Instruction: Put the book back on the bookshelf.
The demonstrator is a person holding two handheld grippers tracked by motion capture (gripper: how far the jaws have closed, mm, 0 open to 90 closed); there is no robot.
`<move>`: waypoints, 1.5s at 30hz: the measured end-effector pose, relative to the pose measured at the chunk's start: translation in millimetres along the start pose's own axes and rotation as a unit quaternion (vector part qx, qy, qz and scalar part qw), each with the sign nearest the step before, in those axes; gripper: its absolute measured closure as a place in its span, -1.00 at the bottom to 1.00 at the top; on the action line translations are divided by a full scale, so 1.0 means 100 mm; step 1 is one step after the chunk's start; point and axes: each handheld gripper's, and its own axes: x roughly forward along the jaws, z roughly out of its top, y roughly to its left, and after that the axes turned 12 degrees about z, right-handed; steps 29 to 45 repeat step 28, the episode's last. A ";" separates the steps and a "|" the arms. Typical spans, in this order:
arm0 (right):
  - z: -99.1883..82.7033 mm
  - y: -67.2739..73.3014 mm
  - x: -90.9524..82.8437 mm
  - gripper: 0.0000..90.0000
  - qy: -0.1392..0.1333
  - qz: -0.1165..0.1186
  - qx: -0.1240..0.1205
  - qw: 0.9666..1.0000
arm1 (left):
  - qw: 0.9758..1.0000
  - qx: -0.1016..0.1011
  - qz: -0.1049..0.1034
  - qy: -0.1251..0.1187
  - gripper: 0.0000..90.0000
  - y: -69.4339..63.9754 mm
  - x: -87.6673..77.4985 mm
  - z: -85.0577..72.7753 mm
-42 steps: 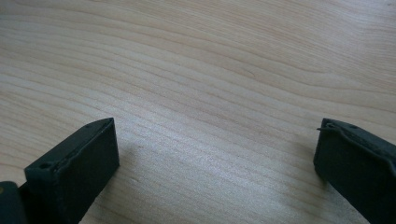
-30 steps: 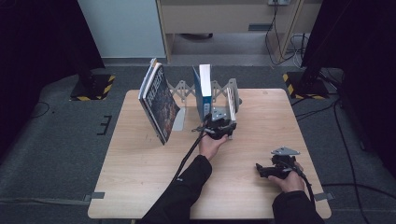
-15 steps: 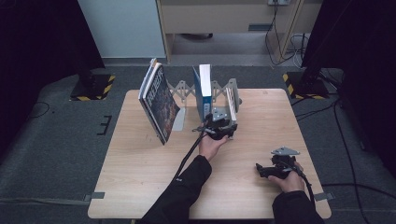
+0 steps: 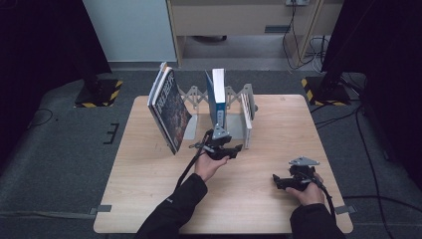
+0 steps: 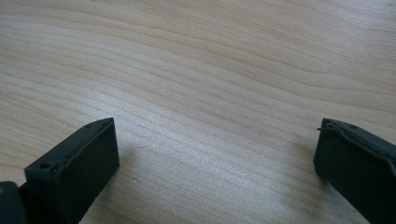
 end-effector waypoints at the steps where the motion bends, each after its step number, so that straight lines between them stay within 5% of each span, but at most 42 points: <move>1: 0.00 0.00 0.00 -0.99 0.000 0.000 0.000 1.000 | 1.000 0.002 -0.002 0.005 -0.12 0.03 -0.06 -0.04; 7: 0.00 0.00 0.00 -0.99 0.000 0.000 0.000 1.000 | 0.999 0.000 -0.005 0.040 -0.22 0.21 -0.34 -0.30; 16: 0.00 0.00 0.00 -0.99 0.000 0.000 0.000 1.000 | 0.997 -0.018 0.023 0.070 -0.44 0.56 -0.81 -0.78; 20: 0.00 0.00 0.00 -0.99 0.000 -0.001 -0.001 1.000 | 0.995 -0.034 0.037 0.087 -0.52 0.69 -0.93 -0.96; 25: 0.00 0.00 0.00 -0.99 0.000 0.000 0.001 1.000 | 0.990 -0.029 0.070 0.117 -0.57 0.87 -1.08 -1.18; 28: 0.00 0.01 0.00 -0.94 -0.005 -0.005 0.006 1.000 | 0.988 -0.029 0.088 0.126 -0.60 0.97 -1.15 -1.27; 45: 0.00 0.01 0.00 -0.94 -0.005 -0.005 0.006 1.000 | 0.988 -0.029 0.088 0.126 -0.60 0.97 -1.15 -1.27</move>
